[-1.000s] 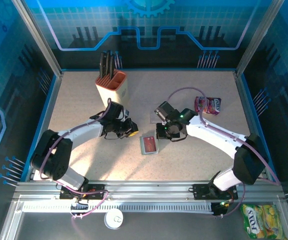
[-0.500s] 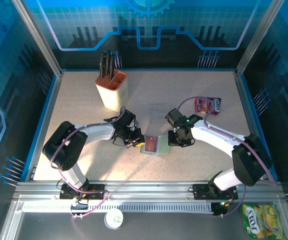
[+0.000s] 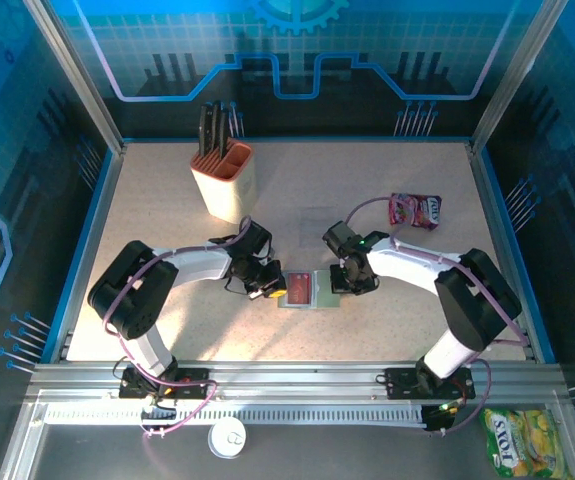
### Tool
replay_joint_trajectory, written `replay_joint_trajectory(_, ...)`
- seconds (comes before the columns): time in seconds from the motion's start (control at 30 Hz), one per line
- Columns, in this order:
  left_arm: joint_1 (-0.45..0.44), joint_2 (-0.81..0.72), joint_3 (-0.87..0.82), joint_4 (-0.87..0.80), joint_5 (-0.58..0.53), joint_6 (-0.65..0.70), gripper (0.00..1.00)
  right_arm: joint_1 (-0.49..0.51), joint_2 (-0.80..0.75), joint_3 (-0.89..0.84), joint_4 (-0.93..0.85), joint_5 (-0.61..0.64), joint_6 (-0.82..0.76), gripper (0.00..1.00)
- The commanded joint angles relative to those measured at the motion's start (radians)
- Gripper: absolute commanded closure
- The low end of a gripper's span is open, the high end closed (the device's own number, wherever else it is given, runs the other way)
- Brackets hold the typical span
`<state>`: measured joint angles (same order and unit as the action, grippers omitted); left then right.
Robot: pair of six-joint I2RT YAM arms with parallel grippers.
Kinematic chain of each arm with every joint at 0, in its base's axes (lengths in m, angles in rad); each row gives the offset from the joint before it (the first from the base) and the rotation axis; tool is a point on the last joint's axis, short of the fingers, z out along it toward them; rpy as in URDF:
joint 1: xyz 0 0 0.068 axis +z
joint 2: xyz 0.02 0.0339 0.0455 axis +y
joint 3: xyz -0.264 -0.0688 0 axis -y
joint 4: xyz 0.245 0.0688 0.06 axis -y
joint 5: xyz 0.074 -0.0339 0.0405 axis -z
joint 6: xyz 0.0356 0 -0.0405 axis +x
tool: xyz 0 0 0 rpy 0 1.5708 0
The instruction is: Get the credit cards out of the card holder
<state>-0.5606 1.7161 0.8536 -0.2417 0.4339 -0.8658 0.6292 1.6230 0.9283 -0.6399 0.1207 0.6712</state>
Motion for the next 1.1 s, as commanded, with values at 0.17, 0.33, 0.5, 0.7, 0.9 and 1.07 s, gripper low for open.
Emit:
replay_joint_trajectory(0.17, -0.003, -0.012, -0.043, -0.065, -0.041, -0.03, 0.96, -0.019, 0.015, 0.005, -0.039, 0.064, -0.03, 0.93)
replay_joint_trajectory(0.33, -0.004, -0.024, -0.03, -0.07, -0.034, -0.032, 0.96, -0.024, -0.03, 0.021, -0.092, 0.09, -0.037, 0.8)
replay_joint_trajectory(0.5, -0.004, -0.049, 0.007, -0.065, -0.018, -0.035, 0.95, -0.025, -0.09, 0.075, -0.148, 0.073, -0.044, 0.72)
replay_joint_trajectory(0.7, -0.004, -0.085, 0.049, -0.109, -0.037, -0.023, 0.94, -0.01, -0.145, 0.167, -0.216, 0.072, -0.042, 0.65)
replay_joint_trajectory(0.9, -0.003, -0.084, 0.078, -0.095, -0.018, -0.02, 0.94, 0.019, -0.155, 0.214, -0.183, -0.053, -0.022, 0.59)
replay_joint_trajectory(1.07, -0.008, -0.056, 0.097, -0.068, 0.016, -0.022, 0.94, 0.026, -0.15, 0.161, -0.029, -0.242, 0.02, 0.52)
